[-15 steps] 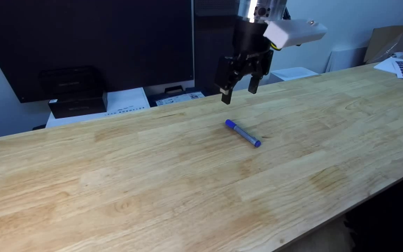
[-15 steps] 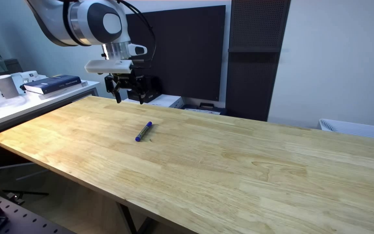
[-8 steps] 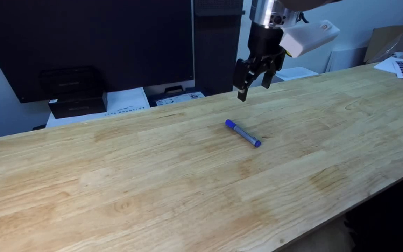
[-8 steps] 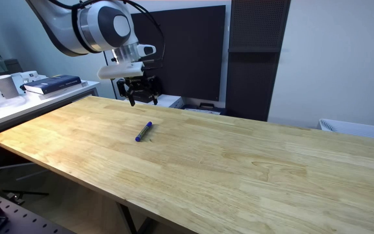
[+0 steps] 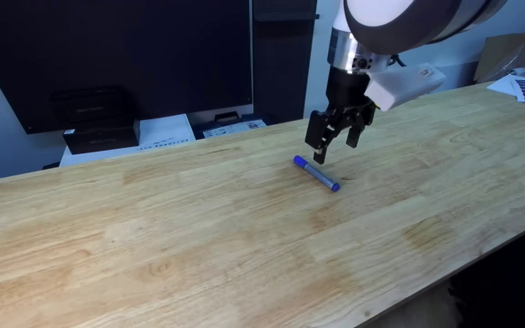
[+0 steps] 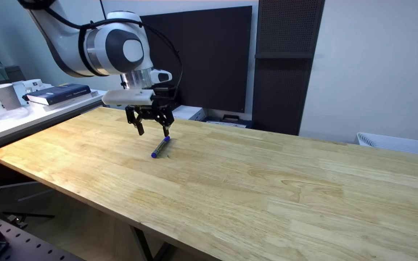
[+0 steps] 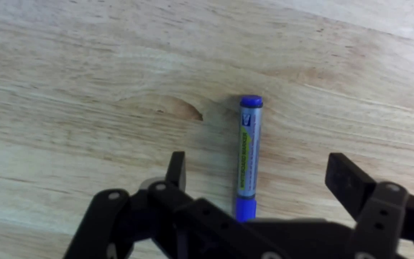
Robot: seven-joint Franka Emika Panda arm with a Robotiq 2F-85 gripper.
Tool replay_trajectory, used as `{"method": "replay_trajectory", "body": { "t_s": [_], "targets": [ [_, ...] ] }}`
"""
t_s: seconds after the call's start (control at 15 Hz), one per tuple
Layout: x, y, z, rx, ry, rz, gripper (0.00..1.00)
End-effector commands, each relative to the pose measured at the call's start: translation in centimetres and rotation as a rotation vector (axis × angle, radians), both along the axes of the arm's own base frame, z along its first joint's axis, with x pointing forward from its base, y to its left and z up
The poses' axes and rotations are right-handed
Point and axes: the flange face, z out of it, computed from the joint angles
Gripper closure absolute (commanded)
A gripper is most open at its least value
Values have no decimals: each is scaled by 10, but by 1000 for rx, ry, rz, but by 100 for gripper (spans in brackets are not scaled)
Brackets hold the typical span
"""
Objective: Move the blue marker to the right side of the table
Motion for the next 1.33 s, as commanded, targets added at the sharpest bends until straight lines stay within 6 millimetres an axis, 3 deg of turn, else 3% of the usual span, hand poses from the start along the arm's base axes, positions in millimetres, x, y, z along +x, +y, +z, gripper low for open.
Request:
{"method": "replay_trajectory", "body": {
  "t_s": [0.0,0.67,1.27],
  "targets": [
    [2,-7,-17,8,36,-21,0],
    [36,-33,-62,13,116,7,0],
    [63,11,-48,-37,118,105,0]
  ]
}}
